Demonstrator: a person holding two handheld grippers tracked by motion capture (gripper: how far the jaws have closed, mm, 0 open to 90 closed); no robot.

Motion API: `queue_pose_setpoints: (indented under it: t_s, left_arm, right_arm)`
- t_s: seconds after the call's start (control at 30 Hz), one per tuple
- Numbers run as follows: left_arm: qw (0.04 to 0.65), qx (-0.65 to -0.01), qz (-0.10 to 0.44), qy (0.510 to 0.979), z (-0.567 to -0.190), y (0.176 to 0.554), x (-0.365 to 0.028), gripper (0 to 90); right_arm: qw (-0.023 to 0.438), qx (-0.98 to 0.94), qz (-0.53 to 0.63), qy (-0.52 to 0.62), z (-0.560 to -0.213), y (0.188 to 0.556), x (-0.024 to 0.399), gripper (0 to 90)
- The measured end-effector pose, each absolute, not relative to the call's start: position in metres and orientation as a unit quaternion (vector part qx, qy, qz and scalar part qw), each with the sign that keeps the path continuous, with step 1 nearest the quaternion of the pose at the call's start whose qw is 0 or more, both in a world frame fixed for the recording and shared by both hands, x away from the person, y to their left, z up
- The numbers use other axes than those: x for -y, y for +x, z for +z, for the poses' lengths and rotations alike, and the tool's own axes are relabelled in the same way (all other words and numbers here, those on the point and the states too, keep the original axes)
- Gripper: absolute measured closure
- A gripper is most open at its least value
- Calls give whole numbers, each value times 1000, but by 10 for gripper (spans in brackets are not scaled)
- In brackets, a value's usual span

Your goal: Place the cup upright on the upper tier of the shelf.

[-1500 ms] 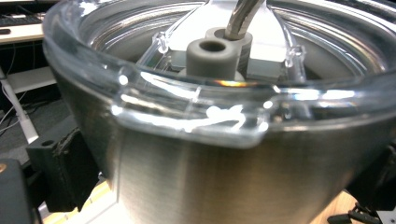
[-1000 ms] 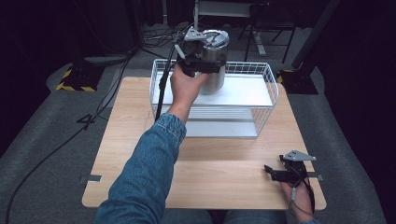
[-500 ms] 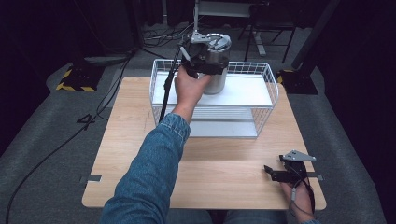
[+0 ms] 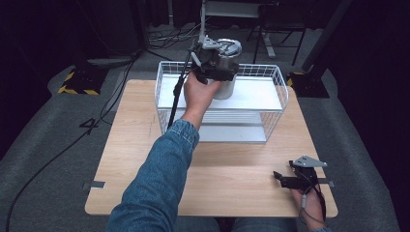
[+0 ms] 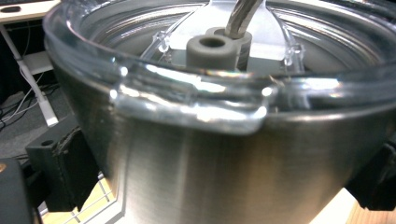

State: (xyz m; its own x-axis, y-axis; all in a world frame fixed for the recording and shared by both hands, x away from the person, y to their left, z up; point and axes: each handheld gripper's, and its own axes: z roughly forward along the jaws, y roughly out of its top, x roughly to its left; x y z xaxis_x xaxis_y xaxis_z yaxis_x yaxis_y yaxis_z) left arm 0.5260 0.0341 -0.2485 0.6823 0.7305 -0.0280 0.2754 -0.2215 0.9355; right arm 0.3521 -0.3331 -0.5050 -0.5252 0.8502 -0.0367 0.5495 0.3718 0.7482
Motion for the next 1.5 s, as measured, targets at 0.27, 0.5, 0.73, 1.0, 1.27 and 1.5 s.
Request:
queue_pose_setpoints:
  t_s: [0.27, 0.5, 0.73, 1.0, 1.27, 1.5]
  left_arm:
    - [529, -336, 220, 747, -250, 526, -34, 34]
    - [536, -335, 216, 745, -252, 527, -35, 25]
    - [543, -334, 208, 741, -253, 528, -37, 1]
    - [564, -319, 220, 729, -247, 516, -45, 0]
    - [571, -314, 219, 727, -243, 500, -60, 0]
    - [581, -306, 219, 722, -235, 475, -82, 0]
  right_arm:
    - [215, -800, 350, 437, -505, 352, 333, 173]
    - [214, -800, 350, 438, -505, 352, 333, 173]
    - [214, -800, 350, 437, -505, 352, 333, 173]
    - [209, -800, 351, 439, -505, 353, 334, 173]
    - [203, -800, 352, 442, -505, 354, 335, 172]
    - [197, -802, 353, 440, -505, 354, 335, 164]
